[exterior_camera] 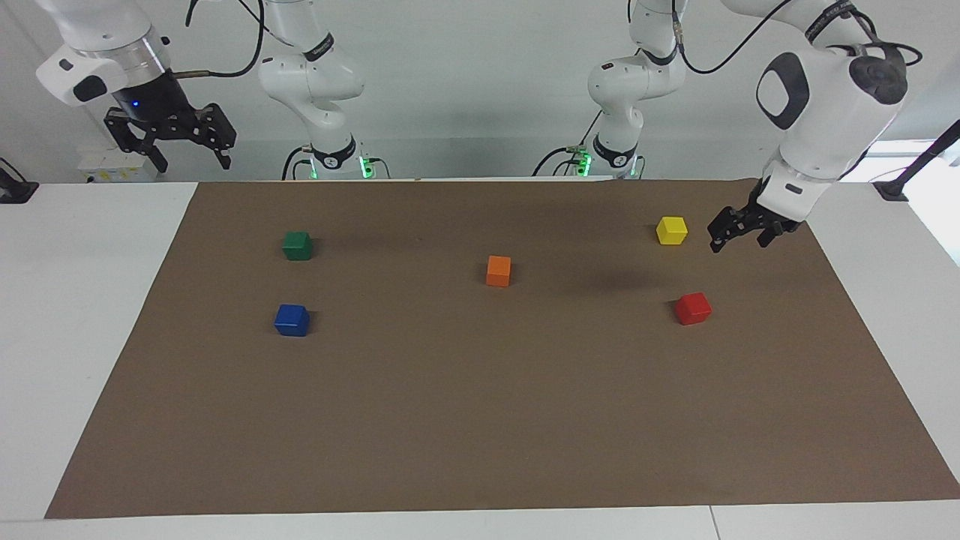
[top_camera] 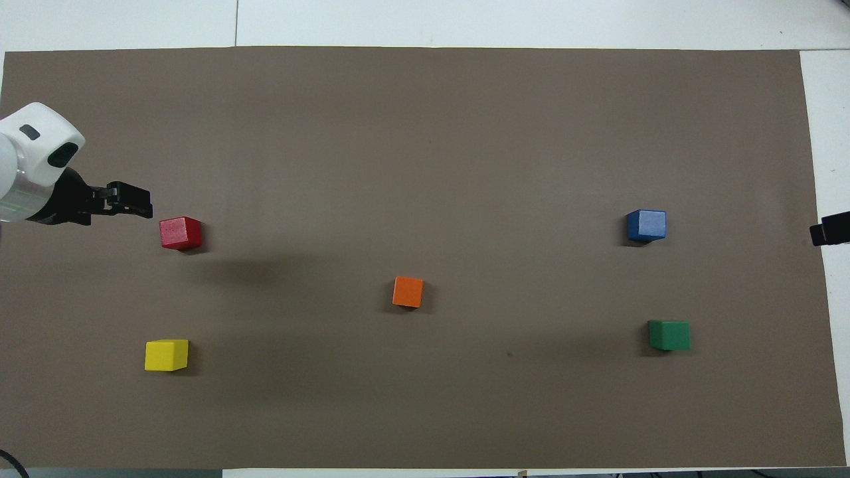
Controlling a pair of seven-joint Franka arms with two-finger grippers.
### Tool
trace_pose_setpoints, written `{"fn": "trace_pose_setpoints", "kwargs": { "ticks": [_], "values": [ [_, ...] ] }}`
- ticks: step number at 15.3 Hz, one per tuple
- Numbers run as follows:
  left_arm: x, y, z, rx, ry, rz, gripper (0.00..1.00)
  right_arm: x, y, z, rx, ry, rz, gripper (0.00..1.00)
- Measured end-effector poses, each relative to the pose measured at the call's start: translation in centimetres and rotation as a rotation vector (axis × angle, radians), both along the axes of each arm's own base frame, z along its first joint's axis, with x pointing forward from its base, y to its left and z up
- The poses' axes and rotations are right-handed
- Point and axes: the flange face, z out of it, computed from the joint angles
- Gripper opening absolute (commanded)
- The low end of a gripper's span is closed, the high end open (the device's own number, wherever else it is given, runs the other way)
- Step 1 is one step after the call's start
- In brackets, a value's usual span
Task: Transfer red block to right arm and stack on blue block
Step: 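Reach the left gripper to the red cube and grasp it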
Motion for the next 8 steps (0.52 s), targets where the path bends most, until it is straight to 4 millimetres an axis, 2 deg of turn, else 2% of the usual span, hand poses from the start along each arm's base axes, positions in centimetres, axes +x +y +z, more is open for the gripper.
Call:
{"fn": "trace_pose_setpoints", "kwargs": {
  "ticks": [5, 8],
  "values": [
    [0.6, 0.1, -8.0, -0.012, -0.045, -0.003, 1.00, 0.0, 0.0, -0.1, 0.000, 0.006, 0.000, 1.00],
    [0.2, 0.9, -10.5, -0.013, -0.060, -0.007, 1.00, -0.2, 0.0, -0.5, 0.005, 0.023, -0.002, 1.00]
  ]
}}
